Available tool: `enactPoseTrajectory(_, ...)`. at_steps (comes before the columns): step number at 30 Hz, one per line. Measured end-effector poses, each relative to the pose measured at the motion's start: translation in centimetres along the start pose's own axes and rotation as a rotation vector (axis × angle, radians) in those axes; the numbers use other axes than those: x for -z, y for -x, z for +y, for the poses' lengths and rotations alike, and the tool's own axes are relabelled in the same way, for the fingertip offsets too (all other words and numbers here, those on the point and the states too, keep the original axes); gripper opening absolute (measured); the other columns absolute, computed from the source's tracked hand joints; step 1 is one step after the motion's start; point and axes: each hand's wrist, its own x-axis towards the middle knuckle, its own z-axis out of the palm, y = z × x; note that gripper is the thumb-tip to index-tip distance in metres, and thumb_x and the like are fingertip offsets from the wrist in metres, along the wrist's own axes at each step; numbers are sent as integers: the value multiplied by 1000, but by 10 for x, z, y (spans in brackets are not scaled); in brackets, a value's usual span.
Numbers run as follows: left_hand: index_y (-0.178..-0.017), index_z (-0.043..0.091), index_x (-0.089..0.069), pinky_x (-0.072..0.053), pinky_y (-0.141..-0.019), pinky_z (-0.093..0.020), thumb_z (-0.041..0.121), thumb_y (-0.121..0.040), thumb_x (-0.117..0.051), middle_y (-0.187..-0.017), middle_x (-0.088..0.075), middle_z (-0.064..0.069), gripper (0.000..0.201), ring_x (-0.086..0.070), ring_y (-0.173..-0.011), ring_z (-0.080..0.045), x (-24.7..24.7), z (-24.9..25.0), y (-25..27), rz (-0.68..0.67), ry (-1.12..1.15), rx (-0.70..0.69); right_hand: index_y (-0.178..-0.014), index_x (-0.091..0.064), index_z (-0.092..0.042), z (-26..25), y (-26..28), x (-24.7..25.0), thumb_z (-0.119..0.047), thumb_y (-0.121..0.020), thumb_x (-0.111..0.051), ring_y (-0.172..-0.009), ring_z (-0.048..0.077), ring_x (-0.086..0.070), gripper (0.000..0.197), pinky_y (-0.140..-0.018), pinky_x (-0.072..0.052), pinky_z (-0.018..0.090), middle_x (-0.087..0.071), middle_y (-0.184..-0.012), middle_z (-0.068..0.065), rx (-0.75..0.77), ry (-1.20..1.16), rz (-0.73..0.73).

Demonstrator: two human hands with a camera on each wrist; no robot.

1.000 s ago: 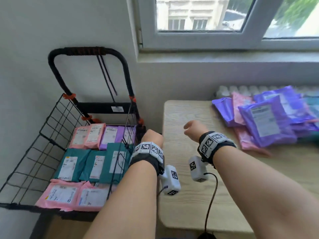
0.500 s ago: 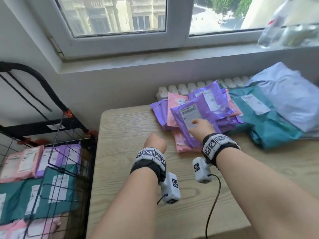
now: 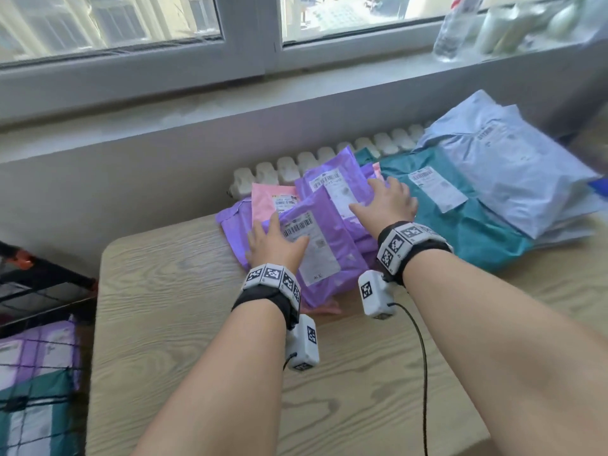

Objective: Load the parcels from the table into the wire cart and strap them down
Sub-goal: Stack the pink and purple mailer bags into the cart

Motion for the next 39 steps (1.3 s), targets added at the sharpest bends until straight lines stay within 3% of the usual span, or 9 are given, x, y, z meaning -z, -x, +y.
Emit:
enactPoseTrajectory(4,-147,44,-20,-8,-114,-60,71,-70,-60,-161,-2,1,91,0,-149,-25,-14,2,-20,-46,-64,6,-145,-27,-41,17,-25,-6,-57,-78,-60,-145,29,-15,77,-114,-13,59,-21,-157,5,-69,-14,-106)
enactPoseTrajectory(9,-146,48,-20,-4,-113,-63,81,-70,-50,-161,-4,3,88,5,-149,-23,-33,-10,-31,-153,-83,41,-145,-7,-56,35,-39,-28,-69,-66,-57,-142,37,-21,95,-112,-19,61,-27,-154,10,-120,-117,-274)
enactPoseTrajectory(14,-144,48,-24,-4,-111,-66,82,-66,-52,-160,-9,7,89,4,-149,-20,-43,-20,-36,-139,-70,31,-147,-17,-49,31,-41,-43,-59,-65,-50,-146,37,-7,89,-113,-12,62,-15,-159,10,-192,-145,-344)
enactPoseTrajectory(19,-142,47,-29,-7,-111,-67,82,-64,-55,-158,-12,10,89,2,-148,-18,-42,-29,-35,-139,-69,16,-142,-38,-31,23,-28,-42,-51,-71,-46,-139,30,-25,74,-110,-22,56,-33,-151,0,-116,-92,-304)
enactPoseTrajectory(23,-142,46,-29,-7,-112,-65,80,-65,-57,-159,-11,12,88,2,-148,-19,-38,-44,-20,-141,-56,22,-121,-57,-22,14,-8,-48,-41,-77,-50,-126,28,-38,48,-105,-31,48,-50,-135,2,-81,-47,-254)
enactPoseTrajectory(27,-142,46,-30,-10,-112,-64,77,-66,-59,-159,-11,12,87,1,-148,-19,-31,-61,-2,-151,-48,26,-98,-59,-23,8,15,-52,-32,-77,-53,-116,30,-47,23,-102,-34,43,-59,-110,6,-164,-135,-338)
enactPoseTrajectory(30,-141,46,-31,-10,-112,-64,76,-67,-60,-158,-12,12,86,0,-148,-19,-26,-78,15,-148,-44,36,-102,-60,-19,6,34,-62,-30,-74,-54,-111,33,-54,31,-99,-42,41,-62,-115,11,-160,-161,-407)
enactPoseTrajectory(35,-139,46,-34,-13,-111,-65,76,-64,-63,-157,-17,12,86,-4,-148,-18,-17,-113,45,-138,-11,36,-110,-63,-12,-2,73,-67,-25,-75,-61,-95,29,-63,37,-76,-49,30,-66,-109,11,-157,-154,-478)
enactPoseTrajectory(39,-137,46,-37,-16,-110,-65,76,-60,-64,-154,-23,12,87,-8,-147,-19,-9,-147,69,-147,11,37,-110,-64,-9,-8,112,-75,-22,-74,-65,-91,27,-66,38,-78,-53,31,-69,-106,10,-160,-174,-509)
